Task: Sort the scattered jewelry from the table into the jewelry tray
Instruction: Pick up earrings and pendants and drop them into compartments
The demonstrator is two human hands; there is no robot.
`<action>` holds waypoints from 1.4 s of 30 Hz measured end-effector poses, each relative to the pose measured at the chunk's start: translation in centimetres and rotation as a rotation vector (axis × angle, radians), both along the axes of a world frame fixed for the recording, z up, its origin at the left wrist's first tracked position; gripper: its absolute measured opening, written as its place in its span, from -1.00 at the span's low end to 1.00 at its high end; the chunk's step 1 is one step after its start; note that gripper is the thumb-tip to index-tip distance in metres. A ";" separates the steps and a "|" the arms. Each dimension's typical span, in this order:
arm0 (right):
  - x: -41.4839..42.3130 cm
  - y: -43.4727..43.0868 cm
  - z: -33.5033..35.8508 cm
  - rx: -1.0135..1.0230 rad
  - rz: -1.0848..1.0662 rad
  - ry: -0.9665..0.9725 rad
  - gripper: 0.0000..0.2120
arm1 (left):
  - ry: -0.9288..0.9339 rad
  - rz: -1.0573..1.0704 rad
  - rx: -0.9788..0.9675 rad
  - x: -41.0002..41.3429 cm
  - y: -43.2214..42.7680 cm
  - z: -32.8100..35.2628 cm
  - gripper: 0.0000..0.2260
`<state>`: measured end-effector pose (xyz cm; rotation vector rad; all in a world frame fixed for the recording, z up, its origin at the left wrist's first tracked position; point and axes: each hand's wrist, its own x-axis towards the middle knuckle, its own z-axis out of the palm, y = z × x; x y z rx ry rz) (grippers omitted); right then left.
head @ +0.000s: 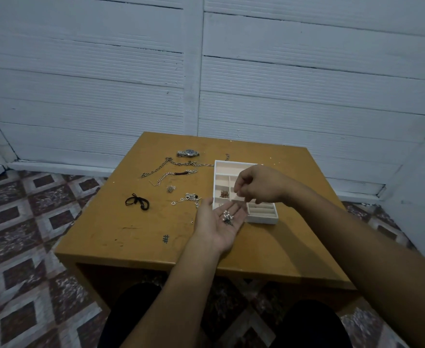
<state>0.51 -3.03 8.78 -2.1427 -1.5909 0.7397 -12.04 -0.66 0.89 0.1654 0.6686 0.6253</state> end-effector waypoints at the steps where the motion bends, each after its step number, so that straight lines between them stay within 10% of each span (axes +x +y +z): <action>1: 0.4 -0.2 -0.2 0.023 -0.034 0.024 -0.88 | 0.032 -0.007 0.015 0.1 0.3 0.1 -0.49; 28: 4.6 -0.6 -3.8 0.158 -0.122 0.075 -0.85 | 0.153 -0.161 0.114 1.9 2.0 3.8 -0.34; 42: 2.0 0.5 -3.9 0.153 -0.082 0.054 -0.87 | 0.324 -0.145 0.368 -3.1 3.2 3.3 -0.85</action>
